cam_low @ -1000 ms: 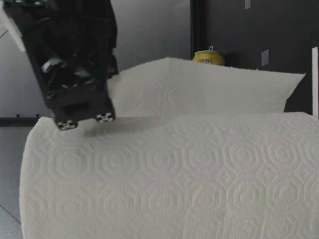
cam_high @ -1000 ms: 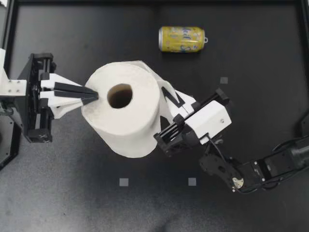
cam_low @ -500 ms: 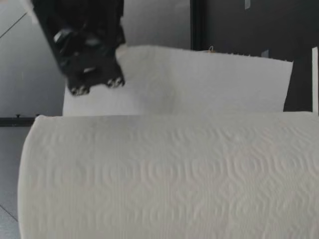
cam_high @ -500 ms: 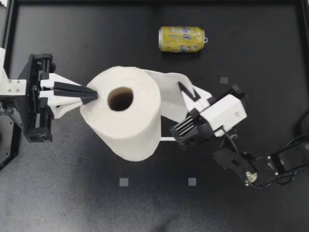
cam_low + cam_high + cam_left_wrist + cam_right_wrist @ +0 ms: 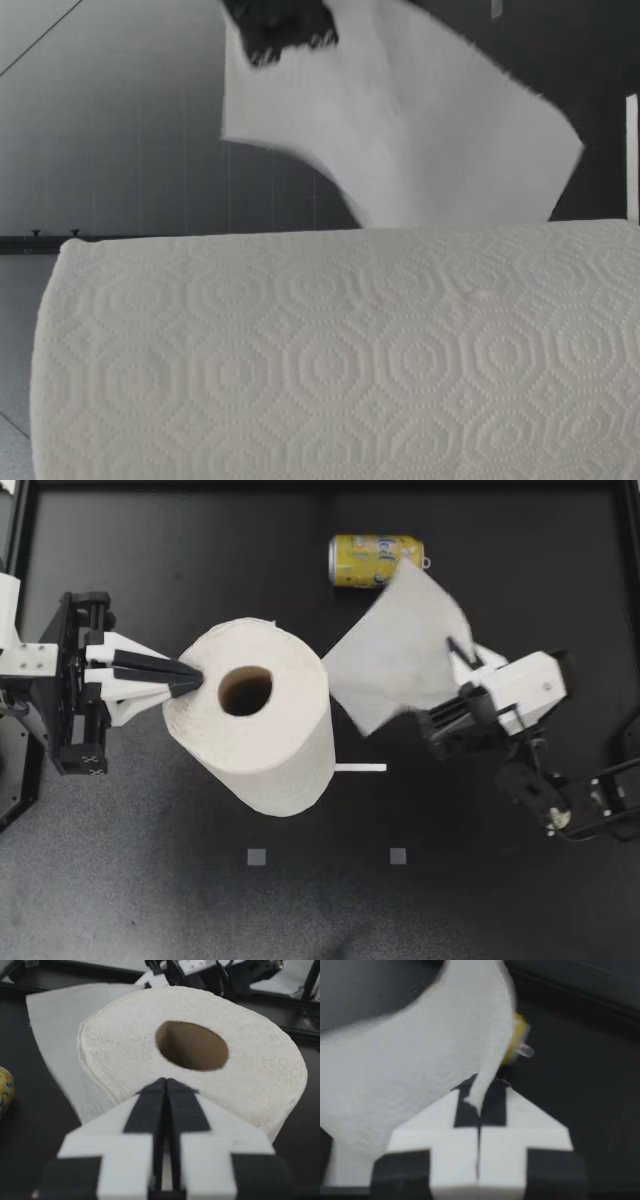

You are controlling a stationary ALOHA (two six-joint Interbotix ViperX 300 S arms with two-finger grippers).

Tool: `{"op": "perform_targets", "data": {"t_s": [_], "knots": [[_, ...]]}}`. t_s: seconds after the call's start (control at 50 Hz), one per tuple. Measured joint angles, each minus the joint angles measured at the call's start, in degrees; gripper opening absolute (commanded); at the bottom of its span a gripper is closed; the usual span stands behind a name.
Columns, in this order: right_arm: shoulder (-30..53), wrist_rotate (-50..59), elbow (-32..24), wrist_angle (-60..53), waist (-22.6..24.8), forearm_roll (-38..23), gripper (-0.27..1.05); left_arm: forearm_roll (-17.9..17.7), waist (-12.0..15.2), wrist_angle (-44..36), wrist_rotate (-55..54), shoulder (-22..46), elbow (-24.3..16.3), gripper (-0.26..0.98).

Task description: Pick up a piece of paper towel and place it on the spilled liquid.

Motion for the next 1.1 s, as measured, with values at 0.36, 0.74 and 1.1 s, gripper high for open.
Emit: {"op": "perform_targets", "data": {"t_s": [0.36, 0.74, 1.1], "knots": [[-8.3, -0.7, 9.1, 5.4, -2.5, 2.7, -0.14, 0.0, 0.0, 0.0, 0.0, -1.1, 0.5, 0.05], [-11.3, -11.7, 7.7, -4.2, -11.8, 0.0, -0.14, 0.0, 0.0, -0.1, 0.0, -1.1, 0.5, 0.05], [-11.7, -13.1, 8.9, -18.6, -27.0, -5.2, -0.14, 0.0, 0.0, -0.9, 0.0, -1.1, 0.7, 0.05]]}}
